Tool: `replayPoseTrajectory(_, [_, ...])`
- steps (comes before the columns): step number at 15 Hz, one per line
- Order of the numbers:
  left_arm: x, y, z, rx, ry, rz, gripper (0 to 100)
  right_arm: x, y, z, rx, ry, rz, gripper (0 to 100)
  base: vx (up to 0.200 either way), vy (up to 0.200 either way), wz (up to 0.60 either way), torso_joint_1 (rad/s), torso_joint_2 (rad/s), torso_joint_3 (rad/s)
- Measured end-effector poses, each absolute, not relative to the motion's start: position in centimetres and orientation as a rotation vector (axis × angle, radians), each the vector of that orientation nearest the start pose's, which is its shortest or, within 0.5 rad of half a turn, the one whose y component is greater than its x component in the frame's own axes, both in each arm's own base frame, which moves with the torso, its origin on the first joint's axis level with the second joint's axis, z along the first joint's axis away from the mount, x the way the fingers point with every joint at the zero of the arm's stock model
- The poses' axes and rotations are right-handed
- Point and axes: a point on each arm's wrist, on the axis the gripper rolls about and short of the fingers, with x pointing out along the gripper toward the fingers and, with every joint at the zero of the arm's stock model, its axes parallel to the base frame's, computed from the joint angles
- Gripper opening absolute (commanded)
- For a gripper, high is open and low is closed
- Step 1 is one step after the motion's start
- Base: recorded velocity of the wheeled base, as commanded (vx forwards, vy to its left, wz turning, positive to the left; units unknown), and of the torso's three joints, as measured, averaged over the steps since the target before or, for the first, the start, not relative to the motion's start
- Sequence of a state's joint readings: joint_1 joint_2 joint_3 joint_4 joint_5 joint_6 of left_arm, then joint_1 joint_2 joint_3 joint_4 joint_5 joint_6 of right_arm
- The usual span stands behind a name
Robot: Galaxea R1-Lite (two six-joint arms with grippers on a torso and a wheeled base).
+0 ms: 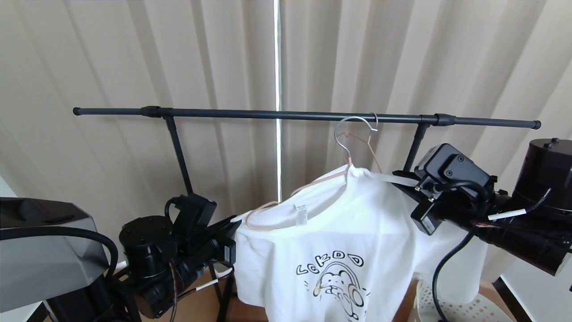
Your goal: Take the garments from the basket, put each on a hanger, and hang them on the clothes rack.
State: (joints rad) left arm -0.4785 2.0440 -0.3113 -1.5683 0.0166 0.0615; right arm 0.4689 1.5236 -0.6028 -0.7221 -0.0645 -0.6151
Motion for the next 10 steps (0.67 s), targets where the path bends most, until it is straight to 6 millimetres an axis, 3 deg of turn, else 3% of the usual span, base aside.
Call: replayPoseTrajectory(10, [25.2, -12.7, 8.3, 0.081, 0.081, -0.469, 0, 22.3, 11.2, 17.8, -0.705, 0.079, 0.470, 0, 0.000, 0.000, 0.00, 0.000, 0.00, 0.000])
